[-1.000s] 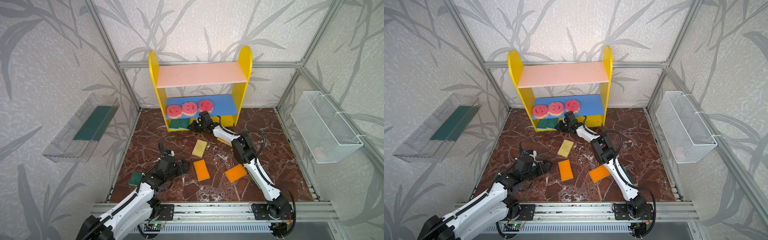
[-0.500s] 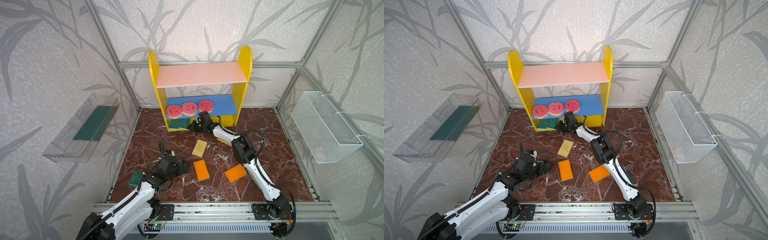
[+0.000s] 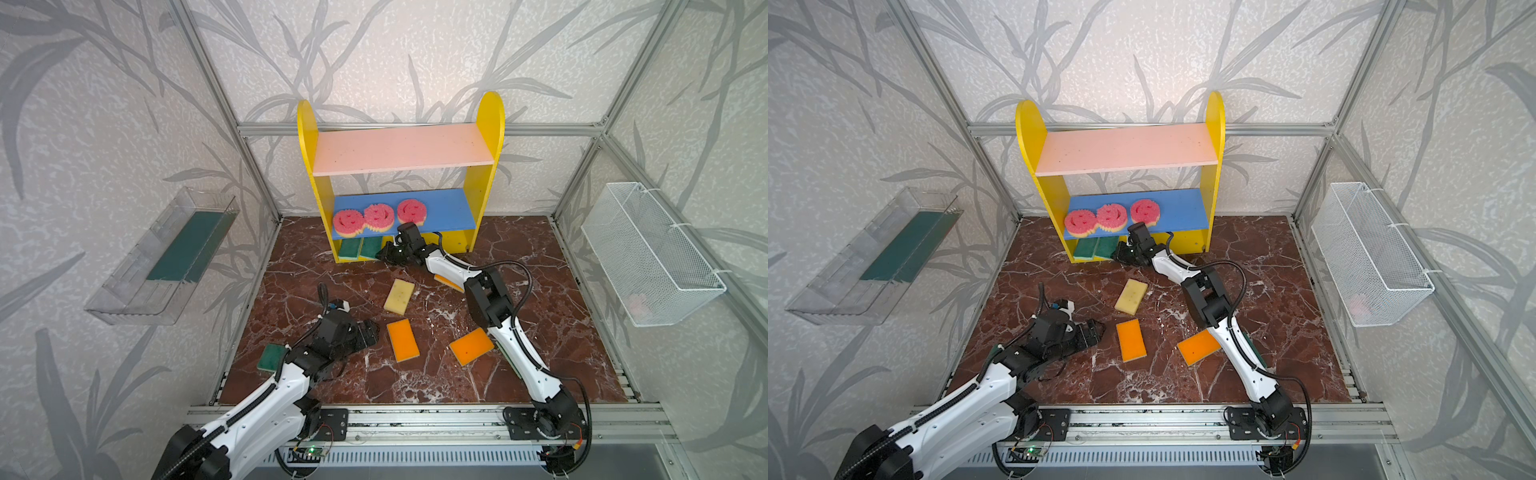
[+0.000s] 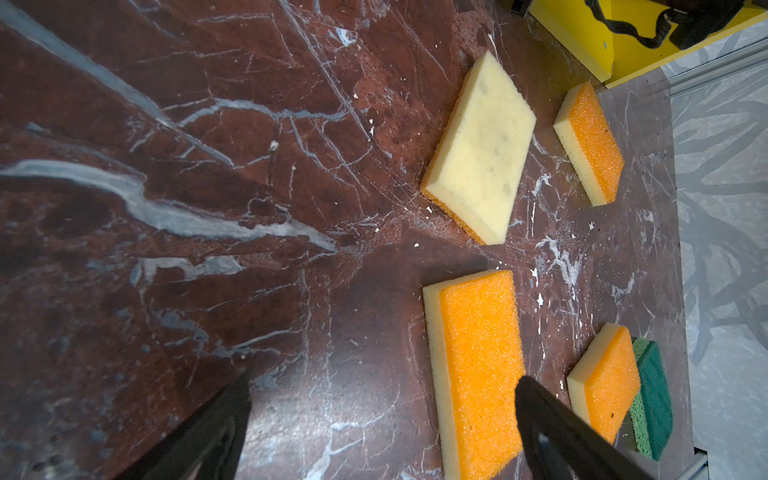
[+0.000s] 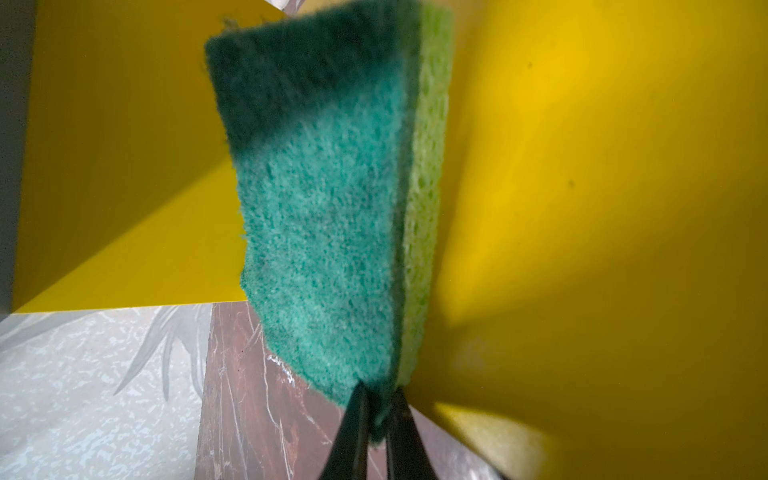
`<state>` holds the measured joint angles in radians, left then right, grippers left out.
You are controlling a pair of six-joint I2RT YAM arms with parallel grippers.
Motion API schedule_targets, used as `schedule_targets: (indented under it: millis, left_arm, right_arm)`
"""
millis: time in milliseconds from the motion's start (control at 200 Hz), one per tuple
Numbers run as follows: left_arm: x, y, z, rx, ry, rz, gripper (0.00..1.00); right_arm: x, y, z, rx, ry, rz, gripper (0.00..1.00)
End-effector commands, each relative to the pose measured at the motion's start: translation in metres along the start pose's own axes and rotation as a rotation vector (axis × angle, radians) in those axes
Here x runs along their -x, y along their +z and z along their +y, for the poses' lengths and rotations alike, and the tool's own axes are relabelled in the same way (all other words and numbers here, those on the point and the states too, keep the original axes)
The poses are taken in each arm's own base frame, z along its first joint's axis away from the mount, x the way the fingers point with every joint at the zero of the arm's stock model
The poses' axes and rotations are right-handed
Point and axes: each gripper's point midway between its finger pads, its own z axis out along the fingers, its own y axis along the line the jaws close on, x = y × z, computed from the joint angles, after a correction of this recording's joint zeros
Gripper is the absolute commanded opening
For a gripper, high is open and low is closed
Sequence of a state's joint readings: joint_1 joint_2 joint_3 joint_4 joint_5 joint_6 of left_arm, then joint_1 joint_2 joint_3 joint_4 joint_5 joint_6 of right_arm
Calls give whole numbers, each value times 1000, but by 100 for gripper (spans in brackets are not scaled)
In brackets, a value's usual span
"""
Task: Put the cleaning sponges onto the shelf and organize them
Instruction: 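Carry the sponge to the shelf base with the right gripper while the left draws back, then set the green sponge beside the first one and open the right gripper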
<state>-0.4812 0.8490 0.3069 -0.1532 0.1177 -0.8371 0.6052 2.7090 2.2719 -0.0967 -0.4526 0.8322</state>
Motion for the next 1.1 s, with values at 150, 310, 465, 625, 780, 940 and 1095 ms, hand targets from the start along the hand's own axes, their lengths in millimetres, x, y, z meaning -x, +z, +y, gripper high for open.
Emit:
schedule_targets:
  millis: [150,310,465,625,780,940,1095]
  left_arm:
    - [8,-2,-6,-18,3,-22,99]
    - [8,-3,-6,-17,3,-25,99]
    - [9,-3,-7,-18,3,-27,99]
    - [13,-4,-10,-19,15,-32,99]
    - [20,-8,-17,-22,48,-43,99]
    - [40,-2,-31,25,168,-37,99]
    - [55,21,-52,70,261,31,99]
  right_arm:
    - [3,-11,16,-6,-22,8,20]
    - [3,-9,19,2,-25,19,36]
    - [3,-12,21,-4,-41,20,44]
    - [1,-18,26,3,-56,23,50]
    - [-3,-35,37,26,-96,16,59]
    - [-7,-63,56,61,-154,8,67]
    - [-14,-100,68,61,-200,19,72]
